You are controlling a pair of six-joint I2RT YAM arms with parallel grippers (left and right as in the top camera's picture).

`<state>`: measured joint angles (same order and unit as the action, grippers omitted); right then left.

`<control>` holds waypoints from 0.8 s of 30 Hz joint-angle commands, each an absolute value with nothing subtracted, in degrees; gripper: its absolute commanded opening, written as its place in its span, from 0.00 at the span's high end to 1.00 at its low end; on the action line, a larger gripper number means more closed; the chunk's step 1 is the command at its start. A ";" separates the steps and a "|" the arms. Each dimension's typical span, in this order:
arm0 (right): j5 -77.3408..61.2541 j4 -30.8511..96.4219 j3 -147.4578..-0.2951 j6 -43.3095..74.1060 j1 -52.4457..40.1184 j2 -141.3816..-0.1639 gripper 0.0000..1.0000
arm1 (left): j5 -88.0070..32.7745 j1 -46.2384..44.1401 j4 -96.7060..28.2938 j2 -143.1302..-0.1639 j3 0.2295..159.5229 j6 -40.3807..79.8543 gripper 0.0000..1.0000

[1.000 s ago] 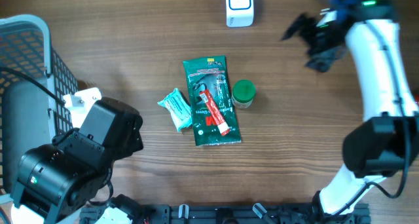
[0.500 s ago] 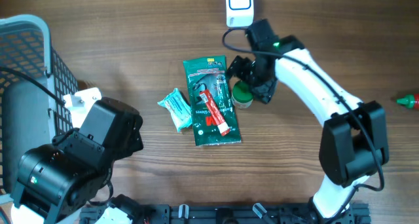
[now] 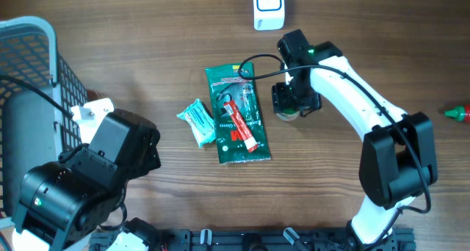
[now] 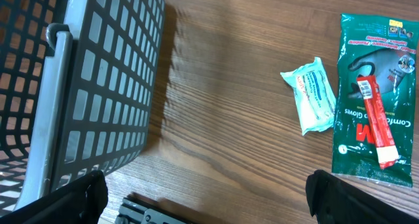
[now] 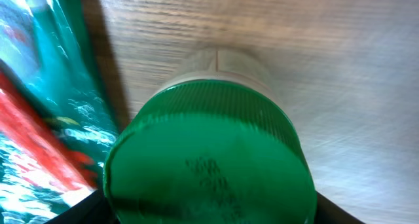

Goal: Scan the item barcode
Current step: 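Reach the right gripper down to the green-capped jar and grasp it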

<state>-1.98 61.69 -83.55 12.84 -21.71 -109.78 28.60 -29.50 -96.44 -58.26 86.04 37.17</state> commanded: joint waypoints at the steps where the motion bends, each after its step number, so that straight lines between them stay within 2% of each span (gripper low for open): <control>1: 4.62 62.85 -88.23 0.38 -21.04 -110.34 0.00 | 28.73 -29.34 -96.49 -58.13 86.04 37.93 0.00; 4: 3.03 71.00 -95.64 2.11 -21.19 -110.24 0.00 | 28.73 -29.34 -96.49 -58.11 86.04 37.91 0.00; 6: 2.96 74.17 -99.83 10.22 -21.17 -110.24 0.00 | 28.73 -29.34 -96.49 -58.11 86.04 37.93 0.00; 11: 2.94 80.49 -102.00 60.20 -19.62 -110.24 0.00 | 28.73 -29.34 -96.49 -58.11 86.04 37.93 0.00; 14: 1.02 79.92 -98.02 80.75 -19.64 -110.26 0.00 | 28.73 -29.34 -96.49 -58.11 86.04 37.93 0.00; 16: -0.08 77.25 -94.43 90.26 -19.64 -110.26 0.00 | 28.73 -29.34 -96.49 -58.13 86.04 37.93 0.00; 23: -4.14 64.93 -85.58 94.15 -19.31 -110.30 0.01 | 28.73 -29.34 -96.49 -58.13 86.04 37.93 0.00; 24: -3.60 64.40 -84.82 94.59 -19.31 -110.30 0.03 | 28.73 -29.34 -96.49 -58.11 86.04 37.93 0.00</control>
